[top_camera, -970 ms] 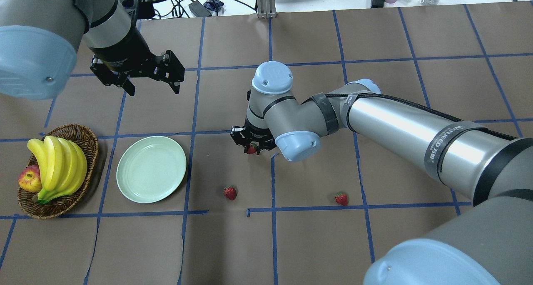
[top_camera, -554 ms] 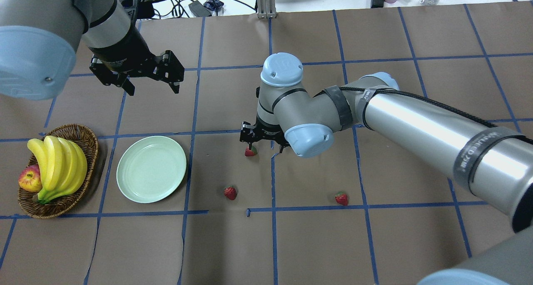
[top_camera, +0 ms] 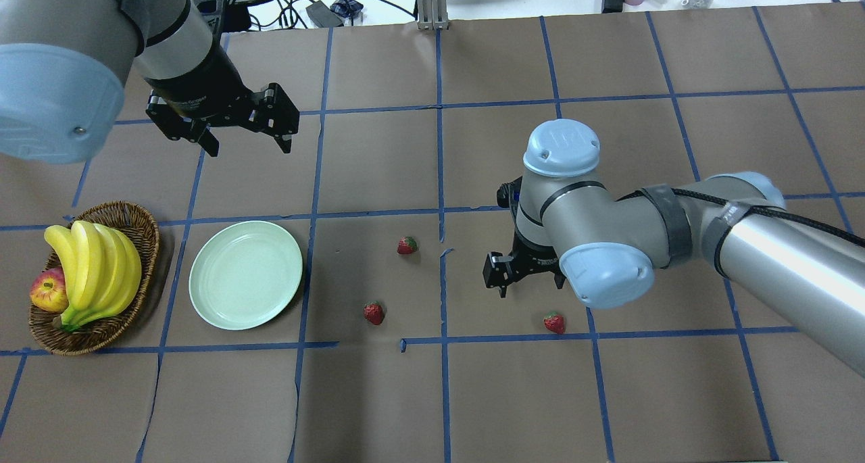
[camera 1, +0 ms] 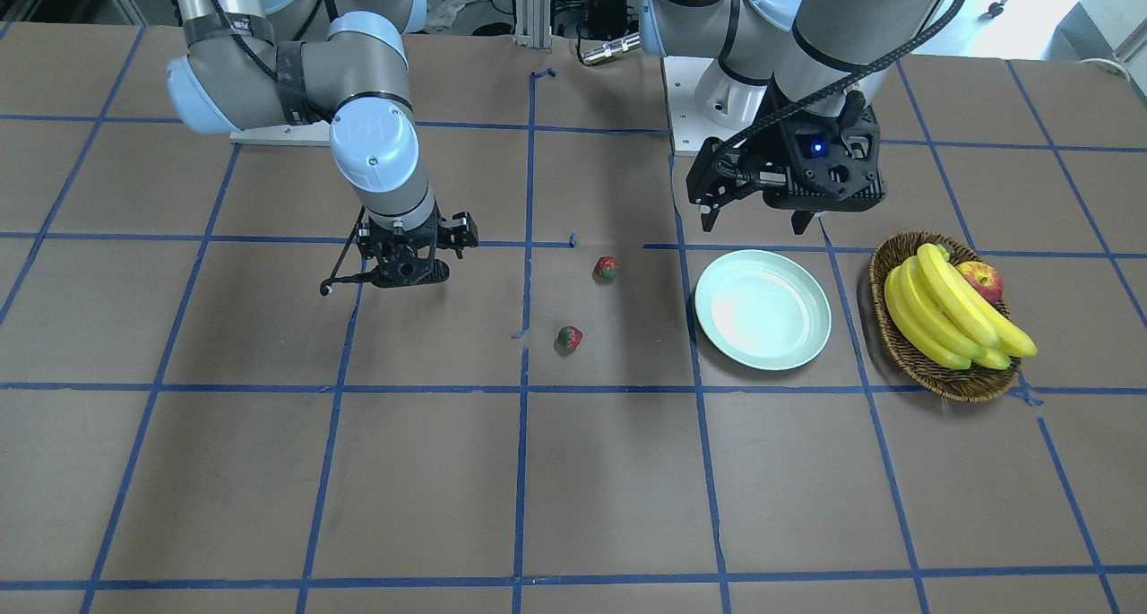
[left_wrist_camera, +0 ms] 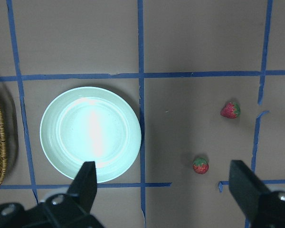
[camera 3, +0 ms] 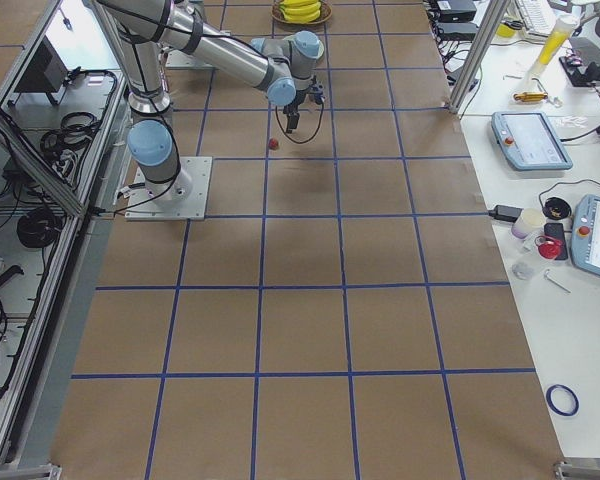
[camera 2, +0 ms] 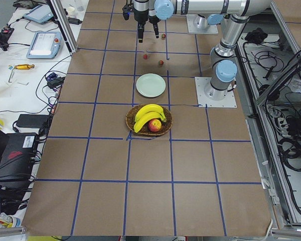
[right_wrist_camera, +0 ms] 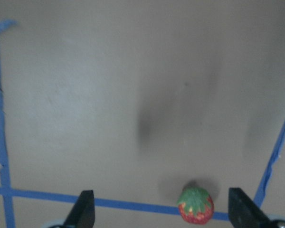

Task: Collect all strawberries into plate
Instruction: 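Reach the right gripper to the nearest strawberry and grasp it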

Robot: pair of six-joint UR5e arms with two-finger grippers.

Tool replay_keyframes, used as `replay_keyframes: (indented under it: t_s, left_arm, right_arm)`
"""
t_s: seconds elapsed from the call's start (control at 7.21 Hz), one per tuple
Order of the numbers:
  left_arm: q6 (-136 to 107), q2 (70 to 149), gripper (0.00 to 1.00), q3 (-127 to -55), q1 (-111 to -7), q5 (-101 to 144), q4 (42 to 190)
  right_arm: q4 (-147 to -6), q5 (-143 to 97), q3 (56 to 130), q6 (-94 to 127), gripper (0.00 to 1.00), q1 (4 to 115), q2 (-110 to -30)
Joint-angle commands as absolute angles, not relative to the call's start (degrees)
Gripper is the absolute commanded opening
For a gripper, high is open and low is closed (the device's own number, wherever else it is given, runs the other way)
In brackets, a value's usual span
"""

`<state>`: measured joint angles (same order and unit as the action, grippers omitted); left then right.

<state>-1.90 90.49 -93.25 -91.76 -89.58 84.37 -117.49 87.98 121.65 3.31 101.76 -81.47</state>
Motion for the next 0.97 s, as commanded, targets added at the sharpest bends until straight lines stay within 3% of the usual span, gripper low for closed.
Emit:
replay_keyframes:
  t_s: [0.0,0.28,0.55,0.83]
  left_arm:
    - [-1.93,90.44,1.0,-93.52,-91.76,-89.56,84.37]
    - [-1.85,90.53,1.0,-93.52,-91.76,-89.56,84.29]
    - [-1.93,90.53,1.0,-93.52,-91.76,-89.56,84.29]
    - [-1.93,90.53,1.0,-93.52,-91.76,-89.56,84.37]
  right_arm:
    - [-118.03,89.55,126.81,1.76,1.0,101.16,-82.97]
    - [-118.56,90.44,127.18,1.5,1.0,101.07,-82.62]
    - [-120.74,90.7,127.96,1.23,0.89,101.07,-80.26]
    - [-122.61,90.88,128.23,1.14,0.87,101.07,-79.63]
